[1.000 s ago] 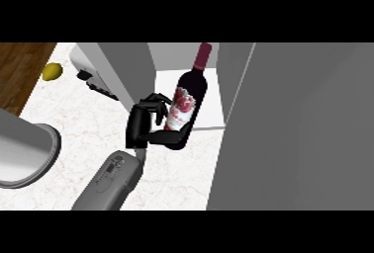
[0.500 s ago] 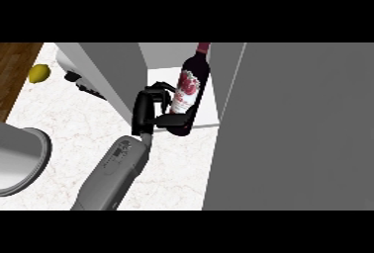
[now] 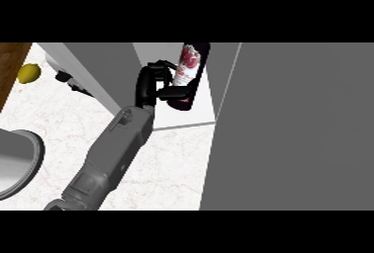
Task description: Pick up the wine, place it into the cabinet and close the cabinet
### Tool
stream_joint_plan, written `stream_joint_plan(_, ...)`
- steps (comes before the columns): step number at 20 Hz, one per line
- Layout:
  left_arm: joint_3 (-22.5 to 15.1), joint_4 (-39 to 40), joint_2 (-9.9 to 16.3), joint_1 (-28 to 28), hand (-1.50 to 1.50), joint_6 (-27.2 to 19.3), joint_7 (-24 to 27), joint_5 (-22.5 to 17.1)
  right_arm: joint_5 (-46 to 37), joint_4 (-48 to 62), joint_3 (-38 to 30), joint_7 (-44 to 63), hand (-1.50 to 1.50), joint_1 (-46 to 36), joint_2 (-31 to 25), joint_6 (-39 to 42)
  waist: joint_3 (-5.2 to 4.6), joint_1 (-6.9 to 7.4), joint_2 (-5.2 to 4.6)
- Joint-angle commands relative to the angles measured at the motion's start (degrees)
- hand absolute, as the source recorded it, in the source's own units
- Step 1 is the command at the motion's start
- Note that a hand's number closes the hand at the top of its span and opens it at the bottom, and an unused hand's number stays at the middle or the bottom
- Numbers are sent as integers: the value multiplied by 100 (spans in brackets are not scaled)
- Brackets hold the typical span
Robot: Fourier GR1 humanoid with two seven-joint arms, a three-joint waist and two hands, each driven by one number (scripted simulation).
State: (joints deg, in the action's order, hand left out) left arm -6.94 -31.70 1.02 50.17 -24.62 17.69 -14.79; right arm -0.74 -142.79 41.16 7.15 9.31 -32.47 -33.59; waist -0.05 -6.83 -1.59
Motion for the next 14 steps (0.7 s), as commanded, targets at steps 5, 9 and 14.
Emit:
stream_joint_plan(5,301,1166,194,829,-150,-40,453,131,259,-802,-10,111,-150,350,-261,155,-4,-100,-43)
stream_joint_plan(9,309,1564,217,809,-150,-302,868,286,328,-621,98,-214,-150,435,-150,216,2,-127,-73)
stream_joint_plan(14,424,1942,368,1135,-150,-464,875,314,239,-637,124,-235,-150,508,-242,258,-5,-136,-69)
